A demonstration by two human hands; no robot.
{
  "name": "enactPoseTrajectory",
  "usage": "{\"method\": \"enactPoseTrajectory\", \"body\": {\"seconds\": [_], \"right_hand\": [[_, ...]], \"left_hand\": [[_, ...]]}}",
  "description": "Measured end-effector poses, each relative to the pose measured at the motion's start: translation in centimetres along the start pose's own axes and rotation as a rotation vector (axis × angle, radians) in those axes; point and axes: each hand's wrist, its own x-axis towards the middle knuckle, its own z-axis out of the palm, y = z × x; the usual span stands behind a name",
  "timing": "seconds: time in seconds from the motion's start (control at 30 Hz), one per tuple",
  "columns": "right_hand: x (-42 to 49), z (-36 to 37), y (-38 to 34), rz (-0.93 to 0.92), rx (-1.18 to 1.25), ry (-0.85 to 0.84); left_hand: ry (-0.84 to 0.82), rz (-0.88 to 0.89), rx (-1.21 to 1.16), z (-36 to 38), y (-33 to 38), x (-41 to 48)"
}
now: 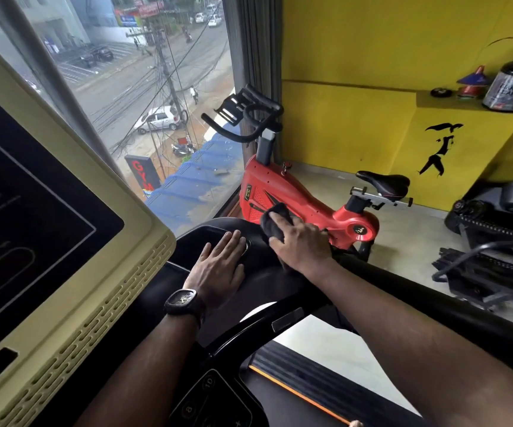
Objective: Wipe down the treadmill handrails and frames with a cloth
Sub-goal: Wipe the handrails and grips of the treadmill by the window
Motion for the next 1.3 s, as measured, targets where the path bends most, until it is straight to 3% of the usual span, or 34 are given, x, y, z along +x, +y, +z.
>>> {"method": "enactPoseTrajectory", "body": {"seconds": [0.07, 0.13, 0.27, 0.37, 0.47, 0.63, 0.73, 0.8, 0.87, 0.97, 1.03, 1.1, 1.2, 1.3], "right_hand": [[-1.8, 0.9, -0.8, 0.072, -0.086, 0.122], [-3.9, 2.4, -1.6, -0.025, -0.139, 0.193], [-2.3, 1.1, -0.7, -0.203, -0.108, 0.107], [-0.9, 0.1, 0.0, -0.052, -0.047, -0.011], [-3.1, 1.5, -1.7, 0.060, -0.101, 0.096], [-2.4, 1.5, -1.5, -0.188, -0.073, 0.110], [-0.5, 0.3, 0.0, -0.063, -0.024, 0.011], [-1.8, 0.8, -0.6, 0.068, -0.049, 0.084], [-3.9, 2.0, -1.5, 0.026, -0.113, 0.150], [-3.7, 1.8, -1.2, -0.160, -0.102, 0.113], [-1.3, 0.2, -0.1, -0.133, -0.003, 0.011], [0.1, -0.6, 0.8, 0.026, 0.062, -0.054], [-2.5, 0.8, -0.4, 0.113, -0.075, 0.107], [-5.1, 2.3, -1.8, -0.064, -0.146, 0.126]], "left_hand": [[-0.054, -0.019, -0.014, -0.4, 0.2, 0.0], [-0.087, -0.037, -0.049, -0.9, 0.5, 0.2], [-0.070, -0.036, -0.022, -1.0, 0.8, 0.6], [-0.044, -0.028, 0.046, -0.7, 0.7, 0.9], [-0.063, -0.036, 0.091, -0.5, 0.6, 1.1], [-0.033, -0.052, 0.024, -0.3, 1.1, 2.0], [-0.022, -0.081, 0.020, -0.2, 1.4, 2.1], [0.001, -0.085, 0.027, 0.0, 1.4, 2.0], [0.034, -0.071, 0.011, 0.3, 1.3, 2.0], [0.021, -0.056, 0.017, 0.4, 1.2, 2.2], [0.013, -0.044, 0.041, 0.3, 1.2, 2.2], [0.020, -0.038, 0.044, 0.3, 1.2, 2.0], [0.013, -0.047, 0.041, 0.1, 1.3, 1.9], [0.002, -0.054, 0.033, 0.1, 1.2, 2.1]]}}
